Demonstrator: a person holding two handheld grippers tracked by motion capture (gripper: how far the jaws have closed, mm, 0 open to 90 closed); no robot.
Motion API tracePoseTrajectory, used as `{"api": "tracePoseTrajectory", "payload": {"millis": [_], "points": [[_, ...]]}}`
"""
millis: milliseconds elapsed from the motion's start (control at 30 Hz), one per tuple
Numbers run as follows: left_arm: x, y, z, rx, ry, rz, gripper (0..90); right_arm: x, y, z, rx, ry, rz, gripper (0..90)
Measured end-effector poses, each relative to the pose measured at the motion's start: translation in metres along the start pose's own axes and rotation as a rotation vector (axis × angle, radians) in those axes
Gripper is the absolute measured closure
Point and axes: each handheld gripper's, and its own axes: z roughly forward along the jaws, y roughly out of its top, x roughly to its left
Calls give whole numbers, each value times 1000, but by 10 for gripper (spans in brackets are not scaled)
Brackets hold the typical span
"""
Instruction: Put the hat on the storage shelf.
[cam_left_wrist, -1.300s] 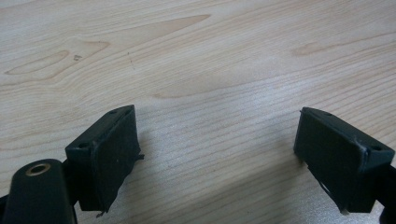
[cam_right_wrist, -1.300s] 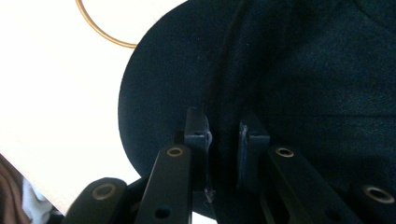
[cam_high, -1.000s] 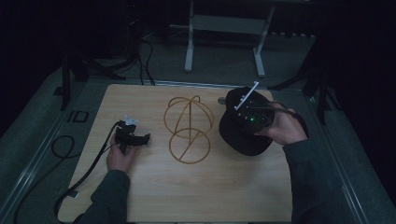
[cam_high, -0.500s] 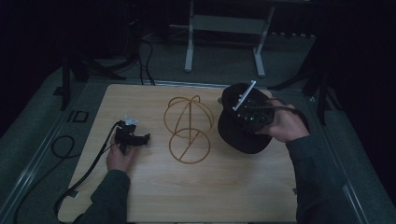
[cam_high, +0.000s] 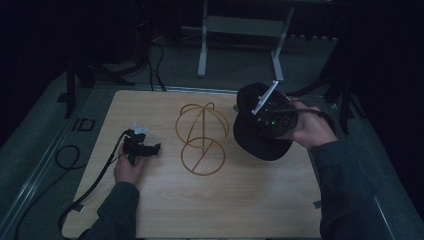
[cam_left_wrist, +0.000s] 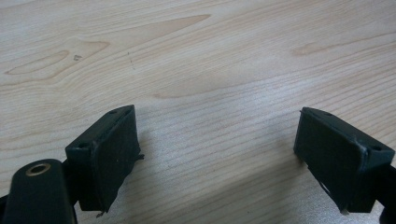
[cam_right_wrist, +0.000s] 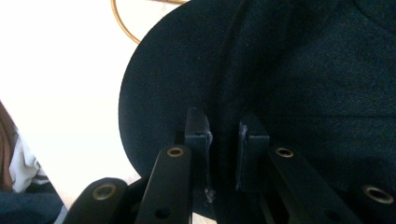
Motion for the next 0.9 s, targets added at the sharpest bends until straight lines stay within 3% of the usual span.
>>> {"api": "tracePoseTrajectory", "payload": {"millis": [667,900], "points": [[0,0,0,1,0,0,134,10,16,-26,-43,-5,-80,787],[0,0,0,1,0,0,134,12,26,-31,-32,-8,-121,787]]}}
